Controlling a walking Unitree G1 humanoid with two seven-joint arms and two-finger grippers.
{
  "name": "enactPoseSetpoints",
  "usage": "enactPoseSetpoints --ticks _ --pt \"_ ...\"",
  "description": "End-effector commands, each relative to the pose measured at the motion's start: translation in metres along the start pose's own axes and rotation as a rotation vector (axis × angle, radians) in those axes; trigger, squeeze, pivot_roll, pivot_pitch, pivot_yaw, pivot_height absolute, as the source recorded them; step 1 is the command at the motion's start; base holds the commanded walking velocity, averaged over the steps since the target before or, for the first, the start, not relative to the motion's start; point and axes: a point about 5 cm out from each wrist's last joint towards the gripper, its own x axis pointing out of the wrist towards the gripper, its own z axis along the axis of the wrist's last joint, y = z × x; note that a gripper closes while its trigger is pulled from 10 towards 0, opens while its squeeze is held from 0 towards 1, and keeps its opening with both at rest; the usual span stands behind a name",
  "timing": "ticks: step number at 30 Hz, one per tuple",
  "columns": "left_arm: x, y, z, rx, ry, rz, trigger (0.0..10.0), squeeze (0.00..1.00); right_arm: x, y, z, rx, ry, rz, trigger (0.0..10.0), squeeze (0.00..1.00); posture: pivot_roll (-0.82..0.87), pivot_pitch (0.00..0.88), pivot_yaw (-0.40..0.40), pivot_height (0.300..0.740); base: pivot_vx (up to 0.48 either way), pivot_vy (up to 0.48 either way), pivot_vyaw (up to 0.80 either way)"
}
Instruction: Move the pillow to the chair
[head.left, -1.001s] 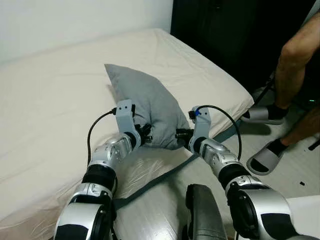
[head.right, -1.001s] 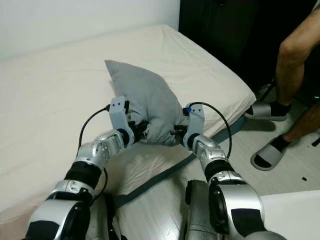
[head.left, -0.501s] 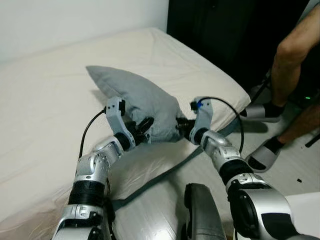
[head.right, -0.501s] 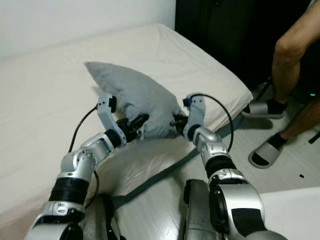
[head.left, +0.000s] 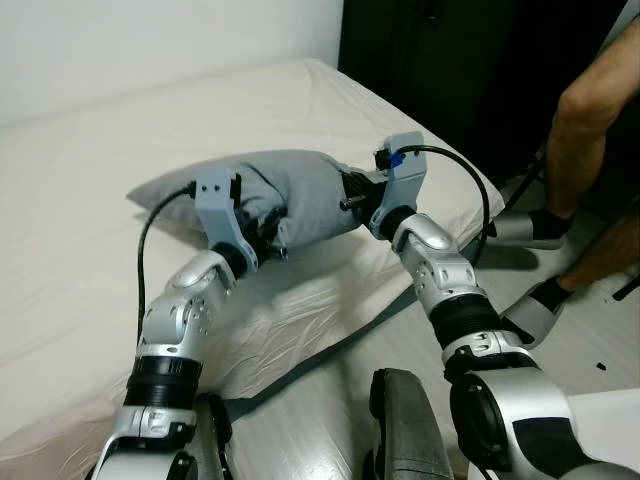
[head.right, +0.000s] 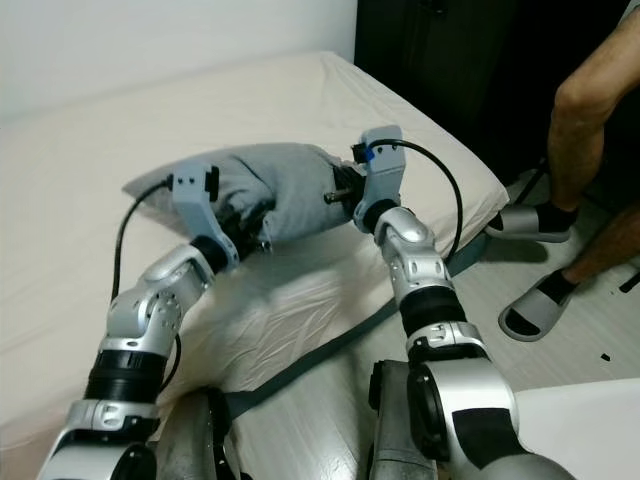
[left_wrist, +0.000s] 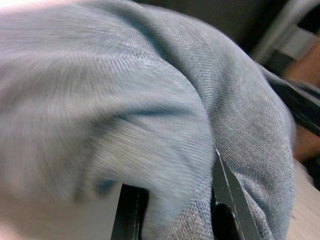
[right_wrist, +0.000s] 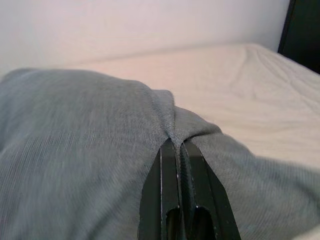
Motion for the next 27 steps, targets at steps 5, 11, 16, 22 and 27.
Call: enactPoseSetpoints --ticks 5,11,16,22,27 --pt "-0.003 0.006 0.015 0.069 -0.11 0.07 0.0 0.0 -0.004 0.005 0.005 -0.073 -0.052 0.0 10.0 0.0 0.0 0.132 -0.009 0.538 0.0 0.0 0.0" --pt "-0.009 0.006 0.011 0.068 -0.092 0.066 0.0 0.0 -0.012 0.0 0.0 -0.098 -0.041 -0.055 10.0 0.0 -0.01 0.137 -0.006 0.538 0.0 0.0 0.0" --pt "-0.008 0.007 0.008 0.084 -0.091 0.073 0.0 0.0 -0.015 -0.004 -0.004 -0.083 -0.033 -0.095 10.0 0.0 0.0 0.139 -0.009 0.538 0.0 0.0 0.0" --pt "-0.008 0.007 0.006 0.101 -0.071 0.063 0.0 0.0 -0.016 -0.004 -0.005 -0.081 -0.03 -0.1 10.0 0.0 -0.01 0.139 -0.008 0.538 0.0 0.0 0.0" --pt "-0.009 0.008 0.003 0.132 -0.053 0.1 1.7 0.0 -0.017 -0.003 -0.005 -0.122 -0.025 -0.121 10.0 0.0 0.0 0.137 -0.009 0.538 0.0 0.0 0.0"
